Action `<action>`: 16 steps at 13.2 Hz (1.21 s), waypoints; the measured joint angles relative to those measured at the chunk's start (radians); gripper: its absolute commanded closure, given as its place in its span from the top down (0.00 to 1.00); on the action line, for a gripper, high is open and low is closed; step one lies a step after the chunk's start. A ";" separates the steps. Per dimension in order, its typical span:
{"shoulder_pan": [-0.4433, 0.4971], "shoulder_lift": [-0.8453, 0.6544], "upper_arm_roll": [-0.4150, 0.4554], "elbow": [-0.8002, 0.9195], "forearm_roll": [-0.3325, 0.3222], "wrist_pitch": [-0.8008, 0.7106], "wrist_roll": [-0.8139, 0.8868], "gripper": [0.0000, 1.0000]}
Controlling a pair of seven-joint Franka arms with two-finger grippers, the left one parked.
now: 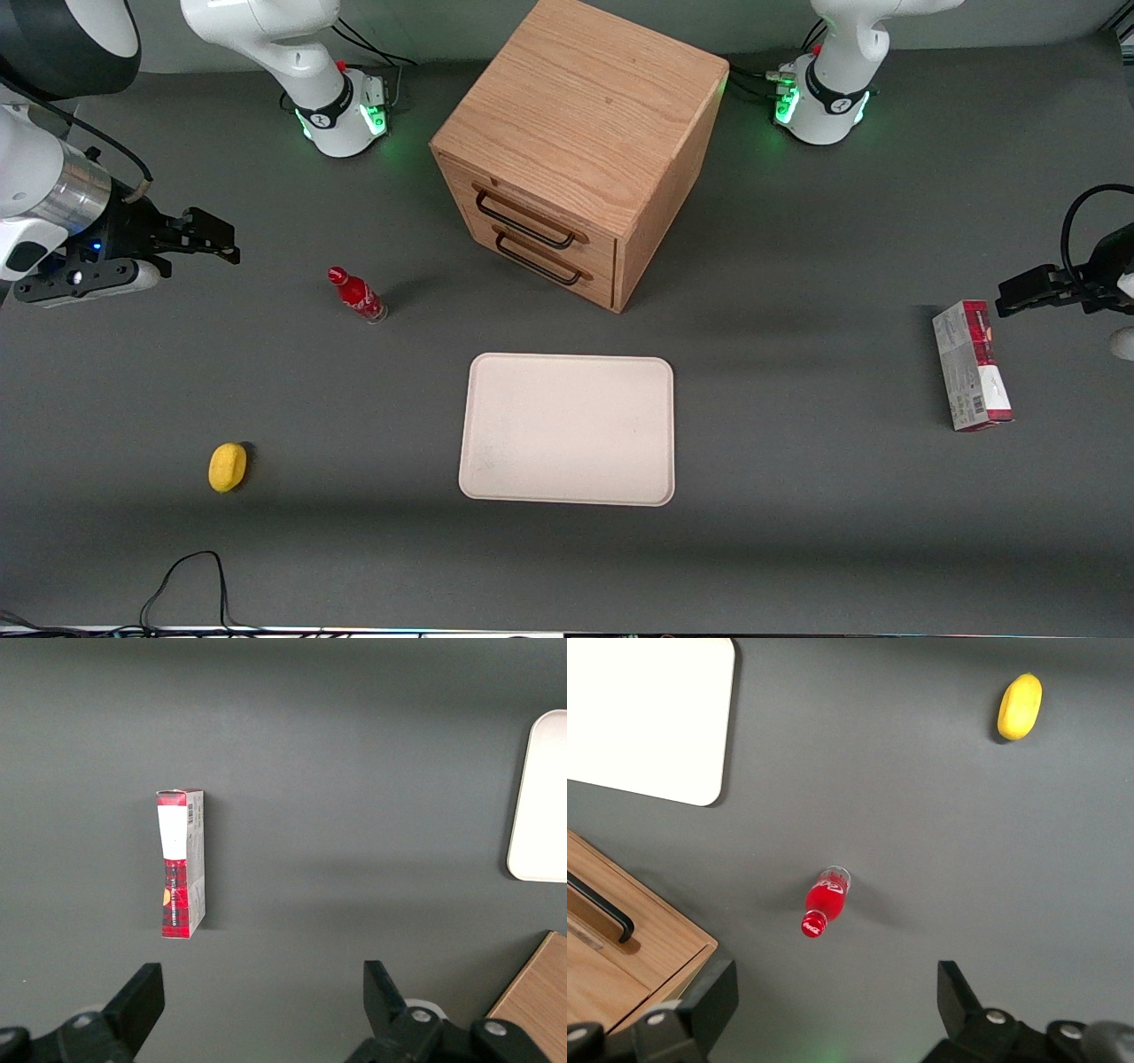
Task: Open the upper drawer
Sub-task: 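Move the right gripper toward the black handle of the upper drawer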
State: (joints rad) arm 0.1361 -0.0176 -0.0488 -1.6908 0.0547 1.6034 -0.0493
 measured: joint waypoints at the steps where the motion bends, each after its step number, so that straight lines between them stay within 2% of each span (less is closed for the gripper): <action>1: 0.000 0.003 -0.001 0.005 0.000 -0.006 0.006 1.00; 6: 0.009 0.006 -0.002 0.016 0.000 -0.022 0.015 1.00; 8: 0.045 0.012 -0.001 0.021 0.000 -0.024 0.017 1.00; 11: 0.154 0.044 0.003 0.051 0.000 -0.024 0.020 1.00; 14: 0.337 0.115 0.007 0.111 0.001 -0.023 0.027 1.00; 16: 0.426 0.198 0.018 0.151 0.012 -0.014 0.012 1.00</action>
State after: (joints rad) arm 0.5626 0.1800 -0.0311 -1.5396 0.0663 1.5897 -0.0376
